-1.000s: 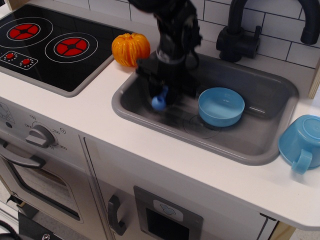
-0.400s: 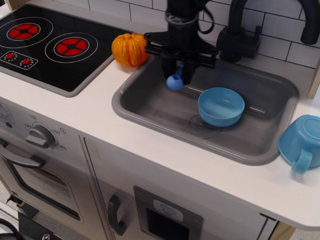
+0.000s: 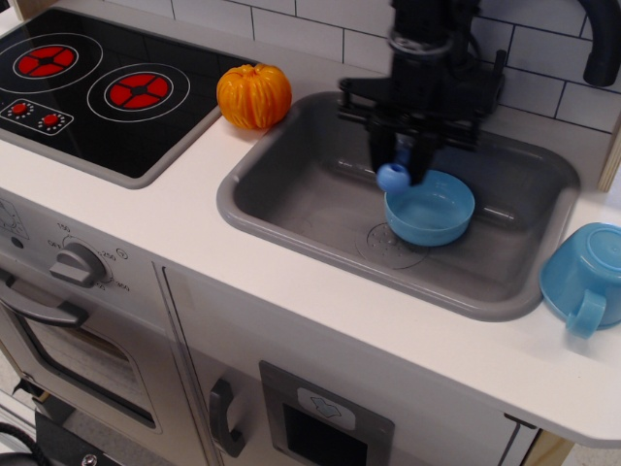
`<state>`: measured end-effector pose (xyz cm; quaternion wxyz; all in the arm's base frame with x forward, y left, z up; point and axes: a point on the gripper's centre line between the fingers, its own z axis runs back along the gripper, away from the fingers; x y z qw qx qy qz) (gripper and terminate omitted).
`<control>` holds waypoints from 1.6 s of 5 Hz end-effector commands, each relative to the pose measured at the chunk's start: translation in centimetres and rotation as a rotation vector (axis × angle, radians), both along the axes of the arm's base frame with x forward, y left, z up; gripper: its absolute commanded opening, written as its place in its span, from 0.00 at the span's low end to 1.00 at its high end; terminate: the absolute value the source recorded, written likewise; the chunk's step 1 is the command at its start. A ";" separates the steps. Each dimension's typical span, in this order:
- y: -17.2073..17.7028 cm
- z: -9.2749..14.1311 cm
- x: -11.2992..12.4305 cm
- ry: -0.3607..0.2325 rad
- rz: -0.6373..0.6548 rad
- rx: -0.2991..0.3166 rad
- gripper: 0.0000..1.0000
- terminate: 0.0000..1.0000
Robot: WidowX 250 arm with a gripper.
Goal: Put spoon in bowl sink
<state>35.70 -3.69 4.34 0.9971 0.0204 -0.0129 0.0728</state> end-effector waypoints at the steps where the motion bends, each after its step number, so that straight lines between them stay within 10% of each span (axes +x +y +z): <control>1: -0.8 -1.2 1.1 0.050 0.023 0.007 0.00 0.00; 2: -0.8 -2.0 1.1 0.045 0.028 0.022 0.00 0.00; 3: -0.9 -1.4 1.1 0.021 0.031 0.010 1.00 0.00; 8: 0.1 6.9 1.7 -0.199 0.046 -0.068 1.00 0.00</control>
